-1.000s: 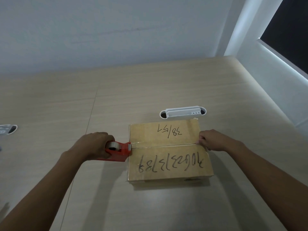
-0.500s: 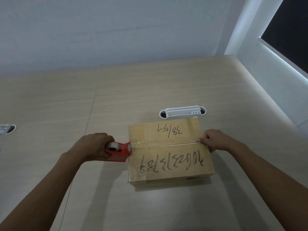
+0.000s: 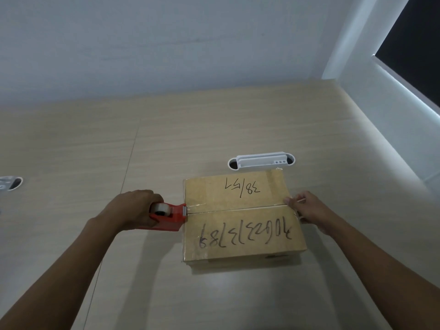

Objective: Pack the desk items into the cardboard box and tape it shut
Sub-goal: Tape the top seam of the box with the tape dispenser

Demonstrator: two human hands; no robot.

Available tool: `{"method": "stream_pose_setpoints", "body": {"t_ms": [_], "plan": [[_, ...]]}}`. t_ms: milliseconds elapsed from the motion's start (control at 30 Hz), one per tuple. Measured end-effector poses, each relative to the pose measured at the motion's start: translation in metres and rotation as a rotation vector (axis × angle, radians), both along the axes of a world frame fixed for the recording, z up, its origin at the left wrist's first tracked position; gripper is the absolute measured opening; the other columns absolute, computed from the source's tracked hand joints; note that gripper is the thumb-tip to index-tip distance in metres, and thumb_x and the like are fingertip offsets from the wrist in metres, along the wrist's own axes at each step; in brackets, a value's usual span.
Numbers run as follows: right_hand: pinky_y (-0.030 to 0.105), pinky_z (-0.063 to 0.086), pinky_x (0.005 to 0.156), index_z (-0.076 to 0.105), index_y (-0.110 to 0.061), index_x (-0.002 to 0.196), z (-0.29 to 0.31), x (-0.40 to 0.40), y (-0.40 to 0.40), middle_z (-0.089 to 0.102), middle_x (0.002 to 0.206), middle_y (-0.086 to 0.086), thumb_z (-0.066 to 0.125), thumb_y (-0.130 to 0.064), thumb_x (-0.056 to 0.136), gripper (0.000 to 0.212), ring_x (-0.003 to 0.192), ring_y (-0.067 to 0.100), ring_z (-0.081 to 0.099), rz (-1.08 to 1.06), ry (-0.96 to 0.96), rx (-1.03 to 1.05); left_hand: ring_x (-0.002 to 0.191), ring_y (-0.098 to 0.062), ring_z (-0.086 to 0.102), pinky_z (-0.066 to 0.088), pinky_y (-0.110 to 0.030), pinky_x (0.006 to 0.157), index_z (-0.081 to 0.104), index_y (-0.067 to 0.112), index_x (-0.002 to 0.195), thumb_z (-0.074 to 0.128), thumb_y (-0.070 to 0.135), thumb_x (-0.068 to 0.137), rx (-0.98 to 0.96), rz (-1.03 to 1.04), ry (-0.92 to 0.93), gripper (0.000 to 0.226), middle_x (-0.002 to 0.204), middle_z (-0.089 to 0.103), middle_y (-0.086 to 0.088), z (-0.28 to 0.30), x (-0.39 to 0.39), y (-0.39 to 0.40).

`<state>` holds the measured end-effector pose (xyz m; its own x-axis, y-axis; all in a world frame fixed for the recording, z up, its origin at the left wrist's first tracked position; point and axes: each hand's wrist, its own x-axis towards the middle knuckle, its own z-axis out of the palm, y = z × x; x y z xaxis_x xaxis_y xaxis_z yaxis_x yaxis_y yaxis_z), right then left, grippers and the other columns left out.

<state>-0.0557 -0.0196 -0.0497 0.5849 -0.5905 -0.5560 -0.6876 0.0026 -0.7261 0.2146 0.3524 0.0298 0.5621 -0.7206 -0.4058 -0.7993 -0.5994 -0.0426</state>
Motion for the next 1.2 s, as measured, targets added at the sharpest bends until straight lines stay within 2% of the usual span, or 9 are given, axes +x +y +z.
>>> {"method": "stream_pose_setpoints", "body": {"t_ms": [100,200,467,533,600,733,867,1067,1200], "plan": [[0.037,0.052,0.071,0.052,-0.011,0.112,-0.007,-0.003,0.011,0.063,0.112,0.017,0.069,-0.043,0.089,0.043,0.084,0.020,0.060,-0.153,-0.077,-0.021,0.089,-0.007,0.058,0.055,-0.030,0.076,0.058,0.040,0.115,0.069,0.052,0.076,-0.011,0.010,0.004,0.043,0.100,0.059,0.016,-0.002,-0.001,0.002],[0.033,0.046,0.072,0.051,-0.014,0.112,-0.008,-0.003,0.023,0.055,0.109,0.005,0.077,-0.042,0.082,0.049,0.092,0.019,0.056,-0.152,-0.071,-0.485,0.088,-0.007,0.058,0.055,-0.031,0.076,0.058,0.040,0.115,0.068,0.053,0.075,-0.014,0.015,0.005,0.044,0.099,0.059,0.017,-0.003,0.000,0.003],[0.031,0.032,0.054,0.059,-0.015,0.083,0.003,-0.006,0.060,0.065,0.071,0.003,0.046,-0.029,0.103,0.027,0.058,0.020,0.048,0.024,0.094,-0.947,0.087,-0.007,0.058,0.054,-0.030,0.073,0.059,0.039,0.114,0.068,0.051,0.076,-0.037,0.018,-0.001,0.041,0.099,0.060,0.015,-0.003,-0.003,0.004],[0.032,0.037,0.054,0.056,-0.014,0.084,0.000,-0.008,0.062,0.069,0.083,0.010,0.040,-0.023,0.103,0.026,0.062,0.022,0.052,0.051,0.101,-0.941,0.086,-0.007,0.058,0.054,-0.029,0.072,0.059,0.039,0.114,0.067,0.052,0.076,-0.050,0.024,-0.004,0.041,0.098,0.060,0.015,-0.005,-0.003,0.006],[0.042,0.053,0.078,0.057,-0.011,0.114,-0.003,-0.002,0.070,0.066,0.119,0.017,0.043,-0.024,0.101,0.023,0.100,0.032,0.062,0.073,0.095,-0.993,0.085,-0.007,0.058,0.054,-0.030,0.071,0.059,0.040,0.114,0.067,0.054,0.075,-0.065,0.031,-0.009,0.042,0.097,0.059,0.016,-0.008,-0.003,0.009],[0.051,0.020,0.121,0.026,-0.016,0.155,0.002,0.033,0.121,0.027,0.162,0.012,0.029,-0.035,0.105,0.053,0.151,0.032,0.021,0.524,-0.135,-0.993,0.086,-0.006,0.059,0.054,-0.029,0.072,0.058,0.041,0.116,0.068,0.055,0.075,-0.101,0.041,0.001,0.045,0.099,0.059,0.017,-0.016,-0.002,0.016],[0.055,-0.010,0.121,-0.002,-0.038,0.158,-0.012,0.055,0.151,-0.007,0.167,-0.006,0.007,-0.055,0.105,0.056,0.153,0.018,-0.017,0.941,-0.119,-0.955,0.089,-0.007,0.059,0.054,-0.030,0.074,0.057,0.040,0.119,0.070,0.054,0.077,-0.108,0.052,0.027,0.046,0.102,0.060,0.017,-0.025,-0.001,0.025],[0.061,-0.015,0.116,-0.003,-0.028,0.159,-0.011,0.059,0.165,-0.018,0.164,-0.001,0.009,-0.070,0.096,0.076,0.151,0.022,-0.023,0.924,-0.017,-0.928,0.085,-0.006,0.059,0.054,-0.030,0.072,0.059,0.039,0.118,0.071,0.055,0.075,-0.163,0.084,0.046,0.047,0.100,0.060,0.018,-0.041,0.004,0.044],[0.063,-0.007,0.118,-0.001,-0.020,0.159,-0.002,0.084,0.196,-0.012,0.166,-0.003,0.015,-0.056,0.102,0.069,0.153,0.014,-0.015,0.964,-0.154,-0.937,0.087,-0.007,0.059,0.054,-0.030,0.074,0.058,0.039,0.120,0.072,0.052,0.075,-0.211,0.100,0.056,0.049,0.103,0.060,0.019,-0.047,0.008,0.046]]}}
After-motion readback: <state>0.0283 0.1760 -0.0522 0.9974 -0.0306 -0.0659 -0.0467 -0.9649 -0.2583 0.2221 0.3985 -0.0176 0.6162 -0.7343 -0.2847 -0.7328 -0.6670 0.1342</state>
